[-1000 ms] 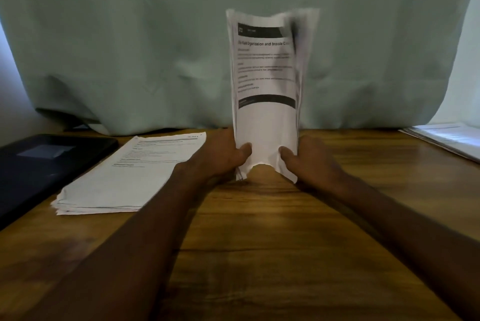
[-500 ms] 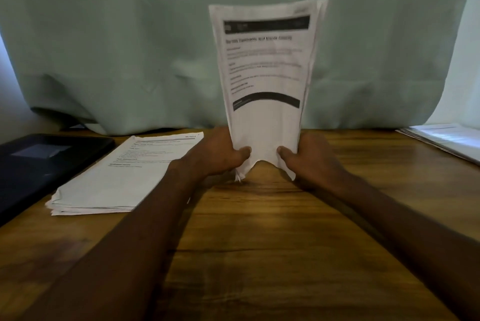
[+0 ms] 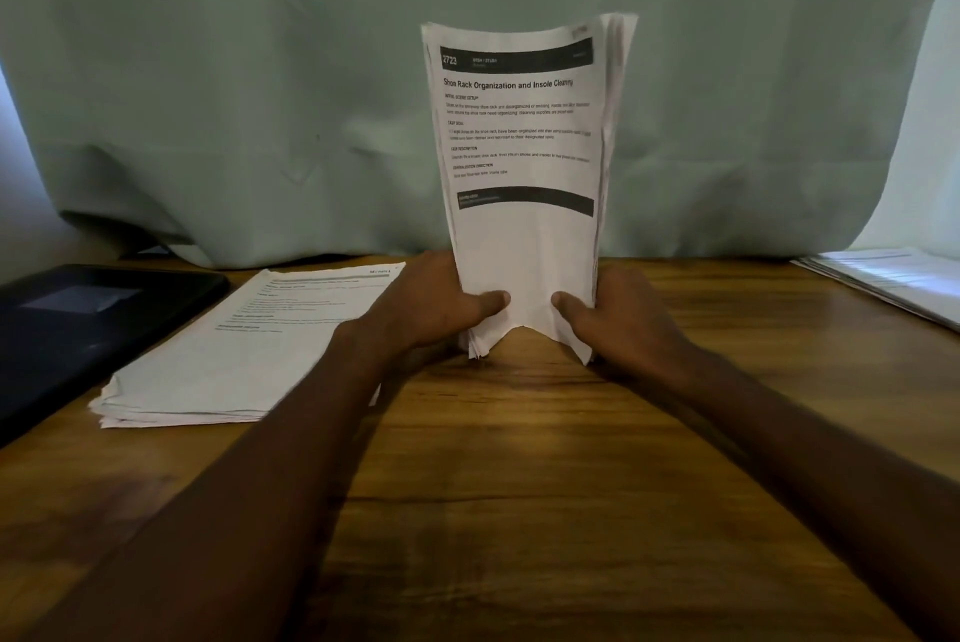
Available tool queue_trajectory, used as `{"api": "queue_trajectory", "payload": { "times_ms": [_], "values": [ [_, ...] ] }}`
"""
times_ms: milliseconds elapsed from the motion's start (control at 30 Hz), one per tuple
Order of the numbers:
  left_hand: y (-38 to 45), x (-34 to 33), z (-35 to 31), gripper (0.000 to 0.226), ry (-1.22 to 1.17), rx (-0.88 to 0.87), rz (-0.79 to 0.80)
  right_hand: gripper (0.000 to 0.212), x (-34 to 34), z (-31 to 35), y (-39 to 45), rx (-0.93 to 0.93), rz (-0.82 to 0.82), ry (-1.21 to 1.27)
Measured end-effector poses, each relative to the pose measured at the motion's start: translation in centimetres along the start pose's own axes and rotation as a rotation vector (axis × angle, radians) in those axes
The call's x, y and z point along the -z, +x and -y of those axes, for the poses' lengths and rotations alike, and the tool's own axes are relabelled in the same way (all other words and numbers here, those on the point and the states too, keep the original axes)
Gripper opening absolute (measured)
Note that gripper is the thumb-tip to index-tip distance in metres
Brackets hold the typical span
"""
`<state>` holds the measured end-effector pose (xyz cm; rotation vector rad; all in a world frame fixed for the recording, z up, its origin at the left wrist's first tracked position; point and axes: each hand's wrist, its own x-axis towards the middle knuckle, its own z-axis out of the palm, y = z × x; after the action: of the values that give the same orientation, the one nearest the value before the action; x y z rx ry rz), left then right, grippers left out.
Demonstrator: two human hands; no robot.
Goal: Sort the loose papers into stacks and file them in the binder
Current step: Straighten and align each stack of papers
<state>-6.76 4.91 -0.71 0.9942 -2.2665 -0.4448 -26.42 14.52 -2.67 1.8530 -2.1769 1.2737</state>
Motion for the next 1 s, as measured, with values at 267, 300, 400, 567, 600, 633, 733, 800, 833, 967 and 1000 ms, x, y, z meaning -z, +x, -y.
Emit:
{"api": "queue_trajectory", "payload": {
  "times_ms": [267,300,400,567,600,633,733,800,833,967,1000],
  "values": [
    [0.1,0.6,-1.6,0.046,-0.565,0.090,-0.275,0.046,0.4,0.0,0.0,-0.025,0.060,0.069],
    [0.2,0.5,-1.6,0.048,-0.499,0.097,-0.286,0.047,0.3,0.0,0.0,-0.034,0.069,0.085],
    [0.3,0.1,-1.4,0.049,-0.321,0.073,-0.295,0.051,0.3,0.2,0.1,-0.123,0.074,0.278],
    [0.2,0.4,-1.8,0.052,-0.253,0.030,-0.288,0.047,1.0,0.9,0.3,-0.097,-0.008,0.415],
    [0.1,0.4,-1.9,0.052,-0.239,0.020,-0.293,0.046,1.0,0.9,0.3,-0.068,-0.033,0.365],
    [0.1,0.4,-2.0,0.050,-0.223,0.003,-0.306,0.046,1.0,1.0,0.2,-0.021,-0.065,0.309],
    [0.2,0.8,-2.8,0.044,-0.225,-0.068,-0.386,0.041,1.1,1.2,0.0,0.130,-0.160,0.252],
    [0.2,0.9,-3.1,0.045,-0.218,-0.087,-0.406,0.037,1.1,1.4,0.0,0.151,-0.179,0.237],
    [0.2,0.7,-3.0,0.046,-0.192,-0.080,-0.384,0.037,1.1,1.4,0.1,0.131,-0.157,0.206],
    [0.1,-1.1,-2.3,0.050,-0.062,0.011,-0.242,0.043,0.1,0.8,-0.3,-0.069,0.020,0.191],
    [0.1,-1.3,-2.4,0.050,-0.047,0.013,-0.242,0.044,0.1,0.7,-0.2,-0.081,0.013,0.198]
  ]
}}
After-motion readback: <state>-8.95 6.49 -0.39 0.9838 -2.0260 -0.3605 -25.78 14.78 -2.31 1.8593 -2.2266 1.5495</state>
